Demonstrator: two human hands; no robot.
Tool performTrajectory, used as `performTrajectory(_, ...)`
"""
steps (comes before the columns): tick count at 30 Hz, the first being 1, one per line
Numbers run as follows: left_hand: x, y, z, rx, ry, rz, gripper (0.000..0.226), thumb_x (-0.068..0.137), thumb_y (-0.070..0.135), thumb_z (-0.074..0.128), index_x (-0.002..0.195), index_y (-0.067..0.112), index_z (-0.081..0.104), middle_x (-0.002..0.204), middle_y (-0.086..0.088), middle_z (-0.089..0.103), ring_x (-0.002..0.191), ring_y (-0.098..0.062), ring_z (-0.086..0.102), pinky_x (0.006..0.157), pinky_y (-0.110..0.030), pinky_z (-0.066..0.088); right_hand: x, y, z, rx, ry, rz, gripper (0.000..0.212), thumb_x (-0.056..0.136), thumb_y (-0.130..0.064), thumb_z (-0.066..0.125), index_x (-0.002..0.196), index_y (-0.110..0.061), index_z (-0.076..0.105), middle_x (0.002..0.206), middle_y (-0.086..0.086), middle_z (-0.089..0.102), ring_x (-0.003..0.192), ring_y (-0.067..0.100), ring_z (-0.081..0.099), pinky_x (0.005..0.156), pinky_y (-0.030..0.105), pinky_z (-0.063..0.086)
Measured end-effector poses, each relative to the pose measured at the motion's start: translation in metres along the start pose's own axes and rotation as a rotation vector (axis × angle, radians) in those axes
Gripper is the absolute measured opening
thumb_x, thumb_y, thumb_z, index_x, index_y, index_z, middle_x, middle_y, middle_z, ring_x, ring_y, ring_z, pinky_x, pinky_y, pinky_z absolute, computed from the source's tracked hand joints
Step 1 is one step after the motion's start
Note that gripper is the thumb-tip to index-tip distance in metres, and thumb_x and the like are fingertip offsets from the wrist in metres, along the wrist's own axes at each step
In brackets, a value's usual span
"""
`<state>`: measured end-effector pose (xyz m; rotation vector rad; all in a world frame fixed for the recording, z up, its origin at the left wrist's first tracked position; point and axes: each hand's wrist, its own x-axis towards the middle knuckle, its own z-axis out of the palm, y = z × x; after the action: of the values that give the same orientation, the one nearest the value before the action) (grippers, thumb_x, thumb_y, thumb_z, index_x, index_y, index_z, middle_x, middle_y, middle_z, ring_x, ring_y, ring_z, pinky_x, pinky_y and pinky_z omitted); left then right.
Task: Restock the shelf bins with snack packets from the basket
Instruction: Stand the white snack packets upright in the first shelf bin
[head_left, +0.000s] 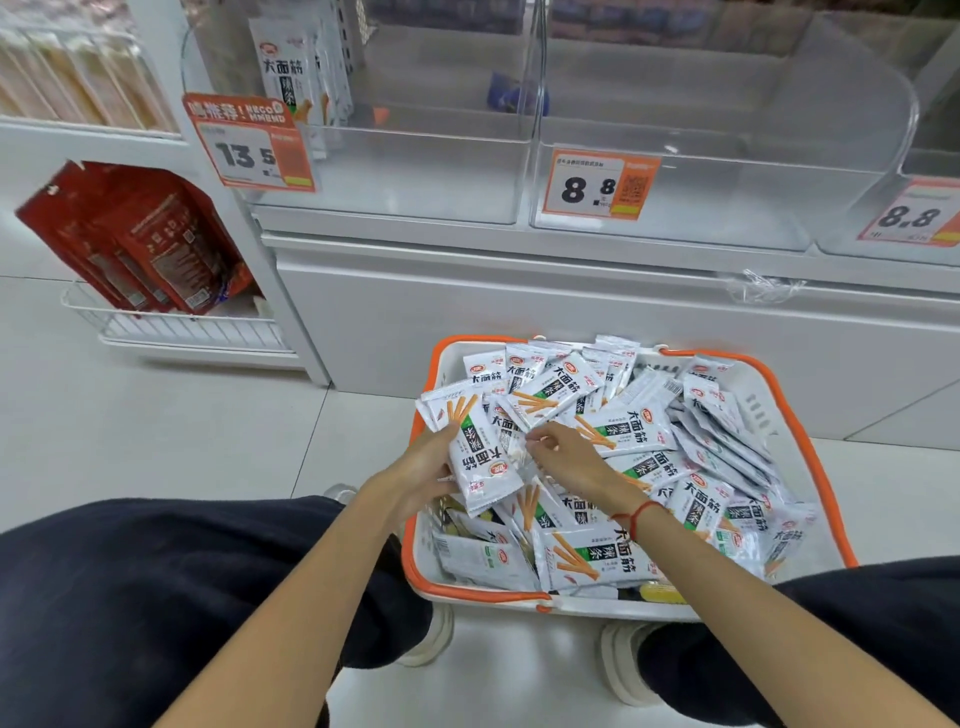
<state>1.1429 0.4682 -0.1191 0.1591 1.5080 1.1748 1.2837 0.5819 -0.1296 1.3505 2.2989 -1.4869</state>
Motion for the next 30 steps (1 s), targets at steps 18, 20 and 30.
performTrajectory(18,0.031,0.01,0.01,0.06,0.234,0.188,0.032,0.099,0.014,0.045,0.129,0.023,0.052,0.128,0.003,0.056,0.115,-0.018,0.053,0.1,-0.033,0.04,0.01,-0.026,-0.064,-0.165,-0.33,-0.072,0.045,0.091,-0.003,0.057,0.133,-0.017,0.05,0.116,0.006,0.062,0.095,0.02,0.063,0.075,0.023,0.054)
performTrajectory(20,0.028,0.014,0.011,0.169,0.262,0.257,0.041,0.099,0.015,0.044,0.14,0.019,0.044,0.135,0.004,0.048,0.117,-0.014,0.045,0.096,-0.026,0.033,0.012,-0.028,-0.076,-0.332,-0.528,-0.004,0.044,0.086,-0.008,0.067,0.126,-0.021,0.054,0.117,0.005,0.063,0.097,0.02,0.063,0.076,0.022,0.053)
performTrajectory(30,0.025,0.017,0.034,0.491,-0.141,0.044,0.066,0.096,0.064,0.015,0.152,0.03,0.019,0.156,0.003,0.023,0.145,-0.021,0.022,0.119,-0.042,0.016,0.03,-0.043,-0.05,-0.288,0.034,-0.359,0.047,0.063,-0.017,0.086,0.104,-0.018,0.062,0.102,0.003,0.059,0.098,0.022,0.055,0.08,0.03,0.043)
